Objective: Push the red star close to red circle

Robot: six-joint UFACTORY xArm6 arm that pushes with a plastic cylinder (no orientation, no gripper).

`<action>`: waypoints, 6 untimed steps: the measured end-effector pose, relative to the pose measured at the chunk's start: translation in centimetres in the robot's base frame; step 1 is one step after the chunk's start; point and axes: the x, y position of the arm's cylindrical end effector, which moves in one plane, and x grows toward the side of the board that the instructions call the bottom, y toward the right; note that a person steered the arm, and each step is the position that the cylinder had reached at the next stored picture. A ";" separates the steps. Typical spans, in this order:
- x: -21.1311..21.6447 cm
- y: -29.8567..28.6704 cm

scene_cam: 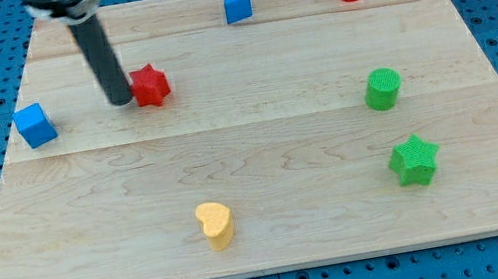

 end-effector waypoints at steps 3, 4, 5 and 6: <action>0.5 16.0; 0.9 12.3; -0.7 8.9; -3.3 15.2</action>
